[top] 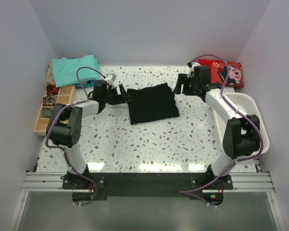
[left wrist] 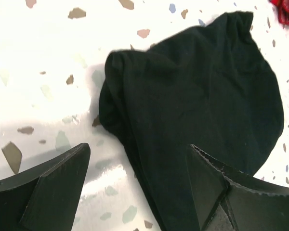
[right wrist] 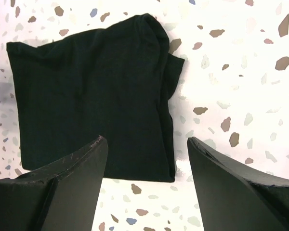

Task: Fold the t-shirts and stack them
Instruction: Put the neatly folded tshirt into the corner of the board with the left arm

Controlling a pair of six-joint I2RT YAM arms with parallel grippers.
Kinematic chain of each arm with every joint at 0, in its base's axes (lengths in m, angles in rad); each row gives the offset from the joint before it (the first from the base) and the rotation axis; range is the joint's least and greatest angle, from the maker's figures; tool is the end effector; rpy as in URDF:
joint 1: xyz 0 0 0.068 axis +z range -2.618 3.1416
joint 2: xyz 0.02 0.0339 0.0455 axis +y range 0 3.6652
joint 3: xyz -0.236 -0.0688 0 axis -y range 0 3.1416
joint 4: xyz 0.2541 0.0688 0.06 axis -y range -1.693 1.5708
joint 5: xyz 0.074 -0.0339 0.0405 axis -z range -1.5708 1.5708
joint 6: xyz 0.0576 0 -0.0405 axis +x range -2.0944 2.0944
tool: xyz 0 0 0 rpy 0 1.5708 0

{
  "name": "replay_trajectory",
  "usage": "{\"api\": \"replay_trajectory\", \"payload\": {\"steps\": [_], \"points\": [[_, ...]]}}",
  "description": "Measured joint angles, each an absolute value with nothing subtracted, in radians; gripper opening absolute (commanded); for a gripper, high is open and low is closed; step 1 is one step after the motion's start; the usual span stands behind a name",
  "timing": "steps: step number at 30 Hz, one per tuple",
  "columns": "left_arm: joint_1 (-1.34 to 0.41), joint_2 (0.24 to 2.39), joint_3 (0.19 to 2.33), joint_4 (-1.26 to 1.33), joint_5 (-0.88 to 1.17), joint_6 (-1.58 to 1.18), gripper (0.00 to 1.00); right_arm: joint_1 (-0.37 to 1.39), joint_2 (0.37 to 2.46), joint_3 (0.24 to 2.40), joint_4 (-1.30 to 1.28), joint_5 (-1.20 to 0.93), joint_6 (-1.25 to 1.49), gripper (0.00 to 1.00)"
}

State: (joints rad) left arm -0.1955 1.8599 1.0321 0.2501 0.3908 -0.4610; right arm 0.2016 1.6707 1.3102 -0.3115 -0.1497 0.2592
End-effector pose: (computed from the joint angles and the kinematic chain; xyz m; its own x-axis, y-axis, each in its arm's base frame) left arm 0.3979 -0.1012 0.1237 -0.6989 -0.2809 -0.6577 0.2029 0.8040 -0.5590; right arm 0.3950 0.0895 0.2333 -0.6696 0.1218 -0.7326 -0.1456 0.9458 0.2903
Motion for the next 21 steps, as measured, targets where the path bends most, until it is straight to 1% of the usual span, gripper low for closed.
{"api": "replay_trajectory", "payload": {"steps": [6, 10, 13, 17, 21], "points": [[-0.216, 1.843, 0.972, 0.258, 0.384, -0.470, 0.85, 0.202, 1.684, 1.306, -0.323, -0.158, 0.257, 0.72], [-0.223, 1.864, 0.956, 0.326, 0.383, -0.479, 0.85, 0.202, 1.708, 1.306, -0.323, -0.176, 0.256, 0.72], [-0.224, 1.905, 0.975, 0.366, 0.386, -0.479, 0.84, 0.202, 1.728, 1.305, -0.323, -0.183, 0.256, 0.71], [-0.225, 1.986, 1.058, 0.365, 0.414, -0.479, 0.82, 0.202, 1.750, 1.305, -0.330, -0.186, 0.255, 0.71], [-0.237, 1.999, 1.074, 0.347, 0.444, -0.478, 0.82, 0.202, 1.767, 1.306, -0.337, -0.186, 0.250, 0.71]]}}
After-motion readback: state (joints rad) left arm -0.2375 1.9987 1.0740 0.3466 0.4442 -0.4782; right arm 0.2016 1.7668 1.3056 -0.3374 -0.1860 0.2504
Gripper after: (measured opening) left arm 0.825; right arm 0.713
